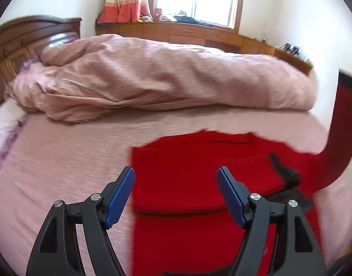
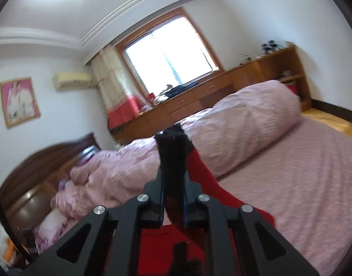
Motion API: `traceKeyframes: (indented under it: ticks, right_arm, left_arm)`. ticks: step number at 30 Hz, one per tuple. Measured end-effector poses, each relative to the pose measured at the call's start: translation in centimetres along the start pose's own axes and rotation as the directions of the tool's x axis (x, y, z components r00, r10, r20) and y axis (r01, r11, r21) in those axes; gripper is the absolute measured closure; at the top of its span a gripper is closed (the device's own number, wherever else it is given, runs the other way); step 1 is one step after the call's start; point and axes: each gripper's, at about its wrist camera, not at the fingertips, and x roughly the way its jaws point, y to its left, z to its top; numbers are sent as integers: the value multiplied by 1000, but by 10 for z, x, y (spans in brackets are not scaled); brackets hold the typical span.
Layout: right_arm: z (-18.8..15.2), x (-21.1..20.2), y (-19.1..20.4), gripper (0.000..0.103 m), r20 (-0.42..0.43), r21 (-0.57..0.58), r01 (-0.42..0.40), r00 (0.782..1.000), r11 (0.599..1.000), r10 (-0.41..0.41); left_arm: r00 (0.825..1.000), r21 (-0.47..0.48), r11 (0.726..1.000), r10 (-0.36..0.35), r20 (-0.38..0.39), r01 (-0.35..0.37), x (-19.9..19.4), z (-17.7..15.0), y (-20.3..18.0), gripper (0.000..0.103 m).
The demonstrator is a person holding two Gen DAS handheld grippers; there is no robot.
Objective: Fold small clothes
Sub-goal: 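Carry the sleeve across the cardigan with the right tool and release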
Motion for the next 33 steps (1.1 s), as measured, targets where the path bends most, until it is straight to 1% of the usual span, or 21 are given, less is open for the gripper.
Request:
traceKeyframes:
  ticks: [2, 4, 5, 6, 7, 8, 9, 10, 11, 12, 13, 15, 16, 17, 20, 22, 24, 28, 30, 32, 33]
  right_arm:
    - [-15, 24, 42, 90, -23, -77, -21, 1000, 997, 19]
    - [-39, 49, 94, 90, -77, -203, -22, 997, 979, 7]
    - [-54, 63, 119, 90, -102, -260, -33, 995, 965, 7]
    - [-72, 75, 139, 90, -125, -304, -49, 992, 951, 12]
    - [-92, 86, 158, 90, -150, -342, -69, 988, 937, 18]
    - [-116, 100, 178, 91, -190, -368, -99, 981, 924, 30]
    - [-138, 112, 194, 91, -236, -387, -128, 971, 913, 36]
    - [-169, 131, 212, 91, -300, -417, -146, 954, 897, 16]
    - [-190, 143, 220, 91, -341, -436, -152, 940, 887, -7]
    - [-215, 155, 227, 91, -390, -451, -157, 920, 878, -36]
    - [-243, 169, 233, 91, -454, -460, -166, 888, 872, -71]
    - [-272, 185, 225, 91, -514, -455, -176, 853, 873, -96]
    - [-282, 187, 222, 91, -529, -449, -175, 842, 876, -103]
    - [-287, 191, 219, 91, -535, -442, -169, 838, 881, -107]
    - [-286, 189, 211, 91, -520, -420, -157, 849, 894, -95]
    - [-279, 187, 210, 91, -498, -415, -144, 863, 898, -92]
    - [-267, 186, 211, 91, -465, -412, -130, 881, 902, -85]
    - [-249, 193, 214, 91, -414, -406, -107, 907, 907, -78]
    - [-248, 195, 217, 91, -378, -431, -75, 920, 899, -104]
    - [-251, 200, 220, 91, -354, -445, -29, 924, 895, -146]
    - [-249, 198, 220, 91, -332, -449, -15, 931, 893, -151]
  left_arm:
    - [1000, -2, 1000, 17, 25, -17, 9, -11, 23, 34]
    - [999, -45, 999, 0, 41, 2, 19, -23, 41, 34]
    - [1000, -81, 997, 12, 0, -12, 28, -23, 46, 34]
    - [999, -103, 995, -5, -36, 2, 37, -20, 49, 34]
    - [998, -97, 995, -42, -38, 38, 44, -17, 51, 34]
    - [998, -93, 995, -40, -43, 36, 48, -16, 53, 34]
    - [998, -96, 995, -14, -59, 8, 52, -14, 54, 34]
    - [997, -105, 994, -6, -73, -2, 55, -12, 57, 34]
    - [996, -128, 992, -12, -83, 1, 57, -12, 63, 34]
    - [996, -152, 988, -14, -90, 1, 59, -12, 70, 34]
    - [995, -185, 983, -15, -100, -4, 60, -12, 77, 34]
    - [993, -242, 970, -23, -118, -6, 61, -12, 89, 34]
    - [992, -272, 962, -32, -121, -2, 62, -12, 96, 34]
    - [992, -296, 955, -36, -125, -2, 63, -12, 99, 34]
    - [989, -342, 939, -34, -144, -17, 66, -14, 111, 34]
    - [987, -363, 932, -35, -155, -24, 68, -16, 114, 34]
    - [986, -378, 926, -43, -160, -21, 69, -15, 116, 34]
    - [987, -369, 929, -37, -154, -22, 68, -14, 115, 34]
    - [988, -358, 933, -33, -150, -23, 67, -14, 113, 34]
    - [988, -355, 935, -38, -149, -18, 67, -13, 111, 34]
    - [988, -353, 936, -42, -149, -14, 67, -13, 111, 34]
